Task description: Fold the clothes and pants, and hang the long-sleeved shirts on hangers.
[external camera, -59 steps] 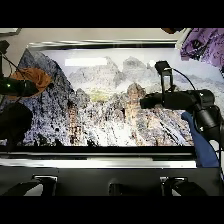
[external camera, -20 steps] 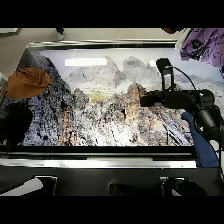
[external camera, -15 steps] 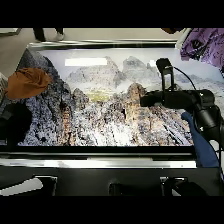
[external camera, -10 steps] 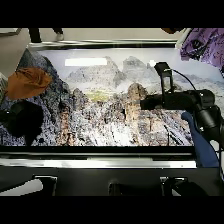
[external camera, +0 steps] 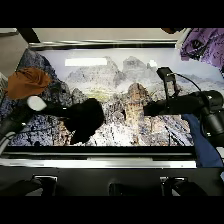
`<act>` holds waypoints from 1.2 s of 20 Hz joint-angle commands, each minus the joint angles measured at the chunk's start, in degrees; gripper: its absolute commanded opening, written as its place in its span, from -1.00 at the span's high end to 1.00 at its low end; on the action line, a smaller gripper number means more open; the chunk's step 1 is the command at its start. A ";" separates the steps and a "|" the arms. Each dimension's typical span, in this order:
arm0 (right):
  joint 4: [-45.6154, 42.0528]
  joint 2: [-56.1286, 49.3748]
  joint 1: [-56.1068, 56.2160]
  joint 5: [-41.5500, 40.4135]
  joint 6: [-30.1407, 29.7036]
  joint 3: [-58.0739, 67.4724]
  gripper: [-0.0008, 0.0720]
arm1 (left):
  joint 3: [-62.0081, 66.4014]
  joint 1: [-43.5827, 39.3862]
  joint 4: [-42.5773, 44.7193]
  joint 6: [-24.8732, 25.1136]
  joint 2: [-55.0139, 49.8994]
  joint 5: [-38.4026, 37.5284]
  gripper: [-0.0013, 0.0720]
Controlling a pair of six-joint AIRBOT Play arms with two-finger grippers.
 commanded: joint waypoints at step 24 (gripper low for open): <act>53.00 -35.78 -2.32 15.58 -10.58 -9.05 -0.33 | 0.72 9.14 20.31 -1.95 11.50 -16.83 -0.99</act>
